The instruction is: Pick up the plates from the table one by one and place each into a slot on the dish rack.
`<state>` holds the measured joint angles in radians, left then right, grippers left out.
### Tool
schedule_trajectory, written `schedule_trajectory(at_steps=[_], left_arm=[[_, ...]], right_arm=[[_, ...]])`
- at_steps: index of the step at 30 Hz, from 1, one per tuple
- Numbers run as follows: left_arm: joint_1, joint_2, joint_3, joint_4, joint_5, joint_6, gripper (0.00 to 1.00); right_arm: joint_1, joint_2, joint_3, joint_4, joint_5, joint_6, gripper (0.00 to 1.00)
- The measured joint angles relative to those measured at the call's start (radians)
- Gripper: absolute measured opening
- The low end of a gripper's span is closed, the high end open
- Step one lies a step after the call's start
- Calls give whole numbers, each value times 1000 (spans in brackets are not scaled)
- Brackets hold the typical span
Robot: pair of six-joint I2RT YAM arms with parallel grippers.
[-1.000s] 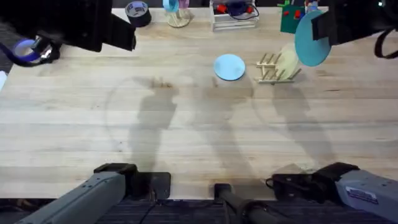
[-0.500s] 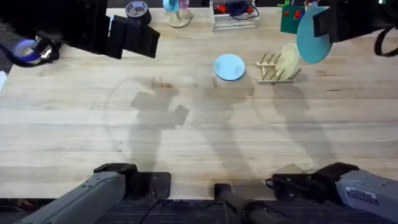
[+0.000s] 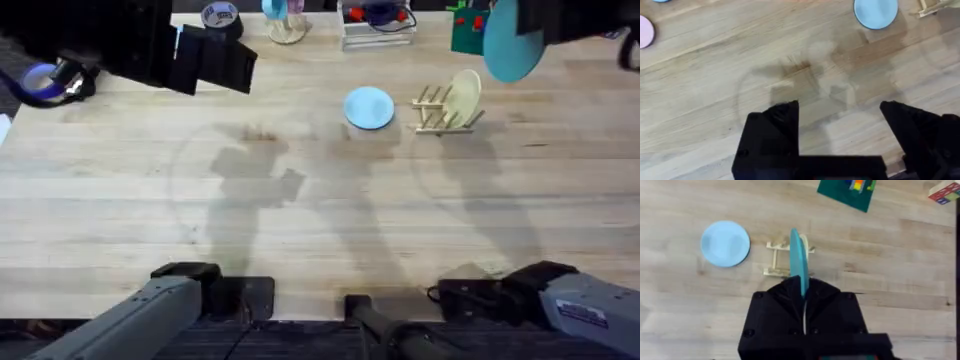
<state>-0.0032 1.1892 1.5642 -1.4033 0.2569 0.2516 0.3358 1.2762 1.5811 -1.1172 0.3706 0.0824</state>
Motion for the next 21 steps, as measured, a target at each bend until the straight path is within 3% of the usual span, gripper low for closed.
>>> schedule_trajectory(at_steps=[8, 21], left_arm=[[0, 0, 0, 0, 0, 0, 993], [0, 0, 0, 0, 0, 0, 993]], right_arm=[[-49, -8, 42, -54, 0, 15, 29], [-51, -8, 42, -74, 0, 45, 29]])
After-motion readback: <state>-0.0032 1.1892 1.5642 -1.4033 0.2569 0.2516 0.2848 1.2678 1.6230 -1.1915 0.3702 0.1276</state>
